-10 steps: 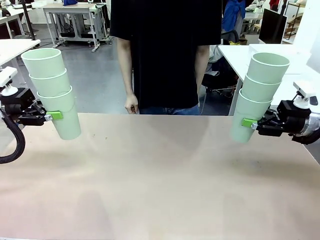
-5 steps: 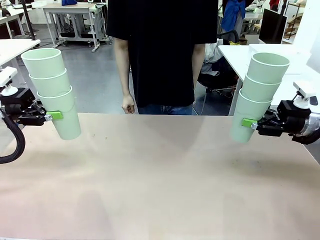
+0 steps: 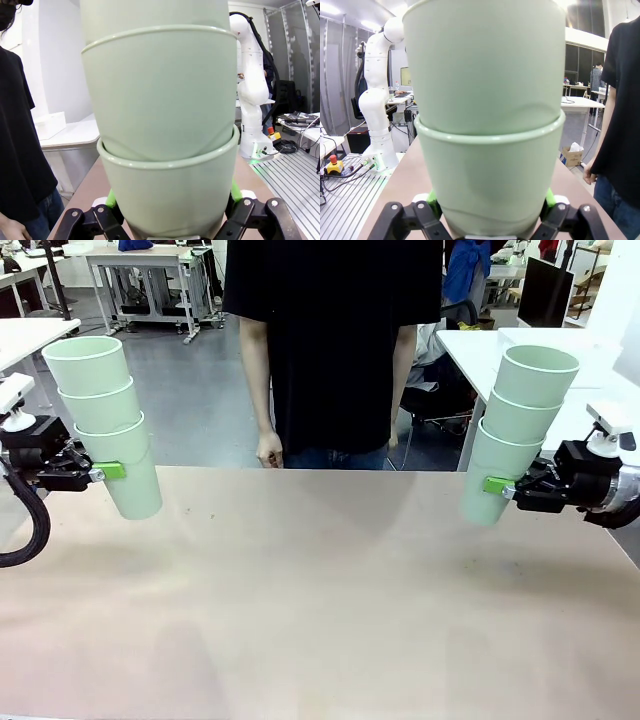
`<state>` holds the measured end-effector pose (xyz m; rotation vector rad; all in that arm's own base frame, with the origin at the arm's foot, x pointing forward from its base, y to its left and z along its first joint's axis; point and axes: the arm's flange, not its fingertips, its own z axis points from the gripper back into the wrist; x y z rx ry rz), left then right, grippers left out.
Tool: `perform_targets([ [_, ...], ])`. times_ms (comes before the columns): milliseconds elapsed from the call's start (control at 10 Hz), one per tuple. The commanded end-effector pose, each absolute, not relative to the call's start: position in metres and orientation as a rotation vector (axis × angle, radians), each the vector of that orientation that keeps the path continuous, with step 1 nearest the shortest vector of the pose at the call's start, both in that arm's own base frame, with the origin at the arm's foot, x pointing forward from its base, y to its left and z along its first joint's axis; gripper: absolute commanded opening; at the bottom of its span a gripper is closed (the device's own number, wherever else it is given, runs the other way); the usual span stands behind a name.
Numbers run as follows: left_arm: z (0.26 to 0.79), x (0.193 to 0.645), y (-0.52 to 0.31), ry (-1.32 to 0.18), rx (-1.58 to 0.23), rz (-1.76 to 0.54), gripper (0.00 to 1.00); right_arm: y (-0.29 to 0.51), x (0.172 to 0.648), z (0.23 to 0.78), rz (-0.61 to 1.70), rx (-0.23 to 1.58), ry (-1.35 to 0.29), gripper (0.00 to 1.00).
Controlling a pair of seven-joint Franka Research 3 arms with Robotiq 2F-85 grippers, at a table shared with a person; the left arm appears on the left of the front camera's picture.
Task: Stack the cups and store them in the basket.
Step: Place the stack of Reusable plastic cups into the Pantry Basket.
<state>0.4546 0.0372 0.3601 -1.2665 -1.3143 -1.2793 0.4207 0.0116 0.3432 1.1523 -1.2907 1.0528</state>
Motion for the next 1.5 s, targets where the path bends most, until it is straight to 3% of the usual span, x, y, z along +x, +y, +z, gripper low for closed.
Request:
perform_targets([
  [0,0.3668,0.4548,0.0371,-1.326,-1.269,-1.282,0.9,0.0126,0.4228,0.348,1.051,1.151,-1.308,0.86],
  [1400,0.3668,0.4548,0.0371,-1.326,-1.269,-1.282,0.9,0.0126,0.4228,0.348,1.051,1.151,-1.308,0.86],
])
